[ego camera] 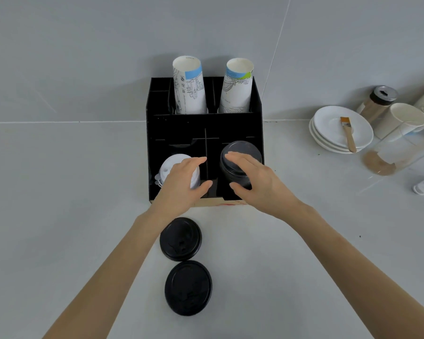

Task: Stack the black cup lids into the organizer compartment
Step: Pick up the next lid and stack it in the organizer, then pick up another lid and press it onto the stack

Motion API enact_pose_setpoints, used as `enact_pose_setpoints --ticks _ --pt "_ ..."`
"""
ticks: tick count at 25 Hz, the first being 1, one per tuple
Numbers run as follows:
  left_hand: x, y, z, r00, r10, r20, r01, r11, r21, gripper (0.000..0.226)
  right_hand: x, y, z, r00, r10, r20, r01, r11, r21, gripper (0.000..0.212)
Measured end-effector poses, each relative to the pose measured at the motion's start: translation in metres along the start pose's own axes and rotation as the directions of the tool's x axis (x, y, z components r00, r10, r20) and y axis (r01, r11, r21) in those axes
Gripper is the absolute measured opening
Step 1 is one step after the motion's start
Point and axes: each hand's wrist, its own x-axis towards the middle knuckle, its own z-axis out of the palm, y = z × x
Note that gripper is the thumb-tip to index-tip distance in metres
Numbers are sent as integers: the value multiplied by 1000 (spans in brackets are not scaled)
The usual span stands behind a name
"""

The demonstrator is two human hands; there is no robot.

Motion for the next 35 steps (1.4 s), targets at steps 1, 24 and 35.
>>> enact_pose_setpoints --ticks 1,24,35 --pt "-7 -4 -3 1000 -22 -4 22 1000 -10 50 -2 -4 5 1000 -10 11 10 1000 8 53" --pt "-100 -98 12 950 -279 143 283 959 -10 61 -33 -6 116 925 56 376 -82 995 54 57" --pt "-104 -95 16 940 -266 216 261 964 53 93 -34 -5 127 937 63 344 -94 993 75 57"
